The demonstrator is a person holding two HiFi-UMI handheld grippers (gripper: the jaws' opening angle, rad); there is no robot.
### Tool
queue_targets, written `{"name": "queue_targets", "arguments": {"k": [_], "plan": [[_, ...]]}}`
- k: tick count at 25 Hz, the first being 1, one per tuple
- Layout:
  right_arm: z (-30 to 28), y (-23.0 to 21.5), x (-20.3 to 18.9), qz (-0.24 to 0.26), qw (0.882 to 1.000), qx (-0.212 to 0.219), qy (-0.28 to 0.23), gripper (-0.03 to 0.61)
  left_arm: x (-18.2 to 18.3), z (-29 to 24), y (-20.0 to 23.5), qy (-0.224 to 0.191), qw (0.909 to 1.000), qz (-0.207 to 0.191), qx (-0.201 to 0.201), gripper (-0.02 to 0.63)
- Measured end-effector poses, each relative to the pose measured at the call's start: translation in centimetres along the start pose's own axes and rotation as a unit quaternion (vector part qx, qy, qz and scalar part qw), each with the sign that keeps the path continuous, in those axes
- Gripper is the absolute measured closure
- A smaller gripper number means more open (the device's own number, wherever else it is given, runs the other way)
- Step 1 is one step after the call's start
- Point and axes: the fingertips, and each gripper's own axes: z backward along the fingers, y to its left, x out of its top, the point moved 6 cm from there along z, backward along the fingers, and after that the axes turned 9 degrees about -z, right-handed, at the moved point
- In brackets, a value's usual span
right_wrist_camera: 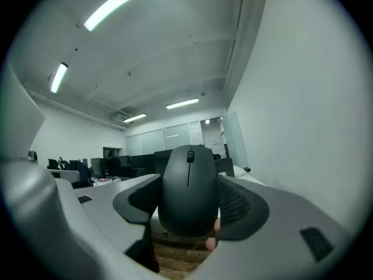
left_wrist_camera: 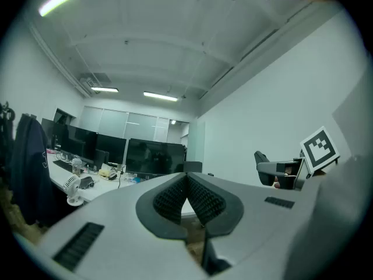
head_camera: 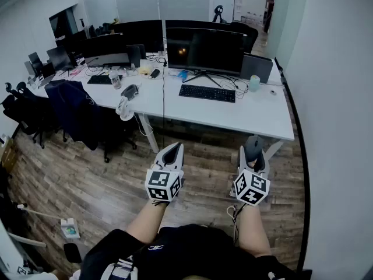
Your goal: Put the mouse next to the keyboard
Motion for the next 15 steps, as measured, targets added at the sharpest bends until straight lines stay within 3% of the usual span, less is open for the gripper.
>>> {"name": "queue_targets", "arguments": {"k": [15], "plan": [[-1.8,-3.6,0.8,0.001,1.0,-0.001,-0.003,0.27,-0.4,-3.3,-2.9,0.005,1.0,-0.006,-0.006,0.597]]}}
